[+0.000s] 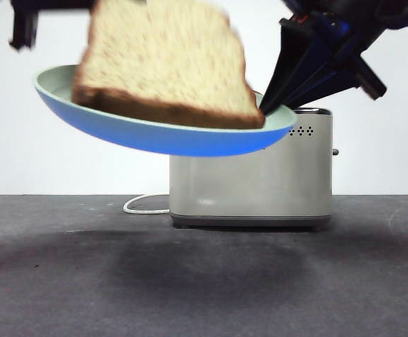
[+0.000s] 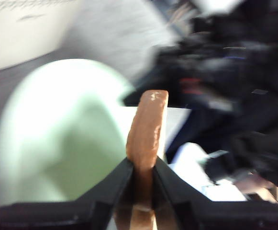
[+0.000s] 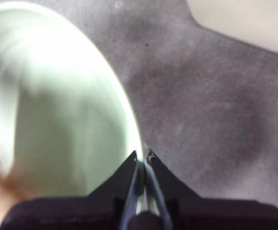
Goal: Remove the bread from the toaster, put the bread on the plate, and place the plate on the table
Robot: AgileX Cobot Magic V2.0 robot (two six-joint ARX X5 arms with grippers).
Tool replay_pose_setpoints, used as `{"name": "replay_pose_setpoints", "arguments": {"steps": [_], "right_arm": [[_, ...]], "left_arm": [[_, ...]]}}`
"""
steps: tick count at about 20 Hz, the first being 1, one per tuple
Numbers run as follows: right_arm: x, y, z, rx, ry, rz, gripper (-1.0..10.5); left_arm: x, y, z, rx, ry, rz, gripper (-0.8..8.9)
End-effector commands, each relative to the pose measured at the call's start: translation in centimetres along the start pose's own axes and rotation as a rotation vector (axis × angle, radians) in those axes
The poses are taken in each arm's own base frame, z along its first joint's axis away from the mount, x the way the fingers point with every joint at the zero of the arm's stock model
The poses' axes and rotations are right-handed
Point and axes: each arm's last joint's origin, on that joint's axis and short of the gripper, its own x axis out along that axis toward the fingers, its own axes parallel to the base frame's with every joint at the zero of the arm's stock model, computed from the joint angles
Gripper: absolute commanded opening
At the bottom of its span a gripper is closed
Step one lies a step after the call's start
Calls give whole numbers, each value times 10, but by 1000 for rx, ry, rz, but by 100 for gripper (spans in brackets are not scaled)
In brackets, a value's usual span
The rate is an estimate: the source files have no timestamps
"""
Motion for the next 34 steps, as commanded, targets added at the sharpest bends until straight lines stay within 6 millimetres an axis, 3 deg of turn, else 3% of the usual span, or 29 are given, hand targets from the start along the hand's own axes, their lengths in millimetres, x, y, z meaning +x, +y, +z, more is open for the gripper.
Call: {"name": "replay_pose_setpoints", "arguments": {"steps": [1,4,5,7,8,14,18,24,28,29,33,34], "right_arm": [[-3,1,-2,28,11,3,-18],[-3,1,-4,33,25,-1,-17],[-3,1,-4,32,25,2,-17],[-2,4,-4,25,30,9,-17],[-2,4,-4,24,31,10,-17],[-2,5,-9,38,75,23,-17],[-2,5,-9,40,81,32,-17],[-2,5,-10,46,87,31,-17],[-2,5,-10,46,87,31,-17],[-2,5,-10,46,87,31,-17],[-3,2,-9,55,79,19,-17],[-5,-2,-8,67,73,10,-17]], "left_arm": [[10,10,0,-23,11,65,-7],[19,18,-1,-53,37,91,12],[20,19,-2,-63,50,95,103],[20,20,-4,-78,69,105,453],[20,20,-5,-81,76,105,516],[20,17,-3,-83,88,70,512],[11,5,11,-70,92,74,512],[-15,-26,39,11,101,78,512],[-44,-57,59,102,89,70,496],[-53,-67,63,127,75,68,436],[-94,-103,65,282,-35,74,-24],[-104,-109,60,314,-59,114,-8]]}}
